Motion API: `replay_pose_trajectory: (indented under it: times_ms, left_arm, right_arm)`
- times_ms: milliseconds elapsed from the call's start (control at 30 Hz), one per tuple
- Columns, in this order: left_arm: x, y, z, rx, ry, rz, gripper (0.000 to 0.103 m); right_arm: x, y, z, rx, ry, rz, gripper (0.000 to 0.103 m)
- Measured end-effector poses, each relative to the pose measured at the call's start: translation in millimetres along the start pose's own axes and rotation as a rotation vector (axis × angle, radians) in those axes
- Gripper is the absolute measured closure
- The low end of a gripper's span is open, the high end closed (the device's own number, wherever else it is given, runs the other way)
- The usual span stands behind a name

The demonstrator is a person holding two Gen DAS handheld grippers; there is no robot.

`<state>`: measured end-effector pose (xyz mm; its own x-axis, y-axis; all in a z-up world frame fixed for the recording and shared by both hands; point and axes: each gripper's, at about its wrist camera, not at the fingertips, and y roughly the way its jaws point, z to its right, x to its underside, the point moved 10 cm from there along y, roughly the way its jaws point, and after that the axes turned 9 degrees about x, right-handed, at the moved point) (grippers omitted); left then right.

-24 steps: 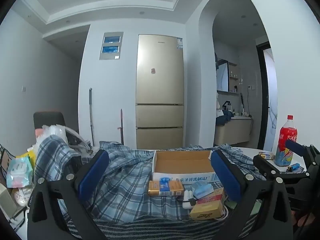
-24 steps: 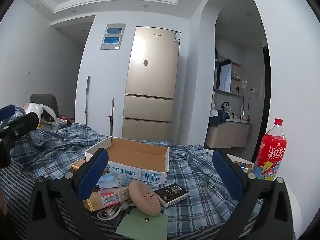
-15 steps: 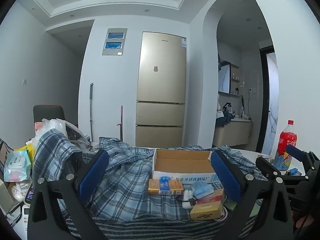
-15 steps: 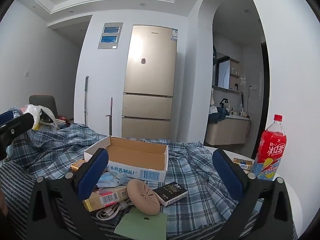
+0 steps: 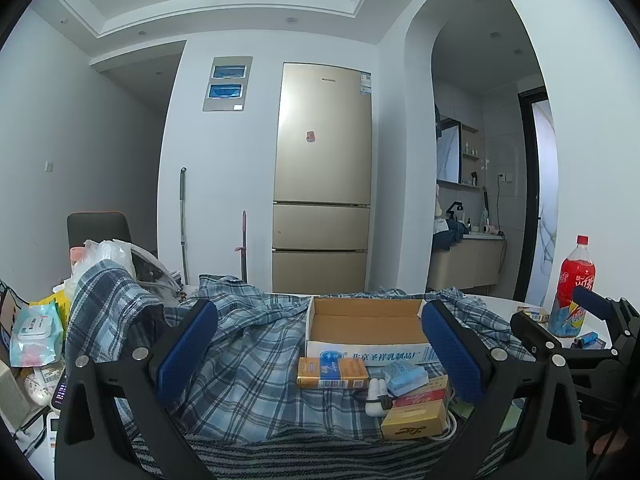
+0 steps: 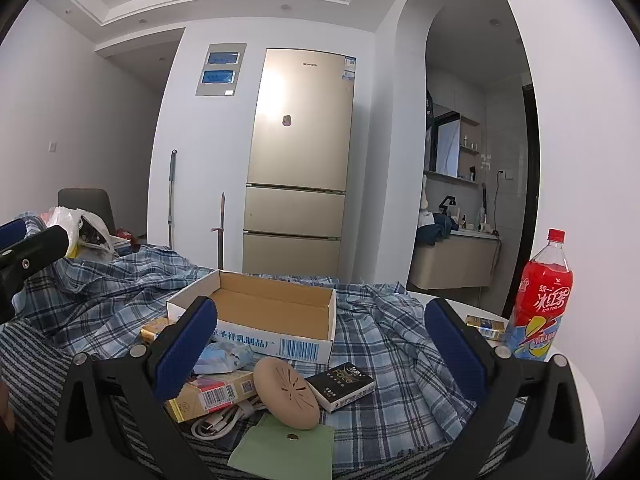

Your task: Organize soft objects

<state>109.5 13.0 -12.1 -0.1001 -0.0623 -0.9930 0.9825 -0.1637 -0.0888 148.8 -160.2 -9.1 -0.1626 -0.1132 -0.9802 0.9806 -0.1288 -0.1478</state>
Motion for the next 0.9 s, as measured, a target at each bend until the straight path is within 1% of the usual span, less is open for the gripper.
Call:
replay_pose_trajectory:
  times_ms: [633,900]
  left_arm:
    - [-0.8,0.5,0.0,-0.001,0.013,0.002,0.000]
    - [-6.1,-6.0,4.3,0.004,0.028,0.028,0.000]
  right_arm:
    - [2.1,5.3,-1.9,0.000,-0.009,-0.026,0.000]
    - [1.6,4.3,-2.6,-0.001,-0.014,-0.020,0.000]
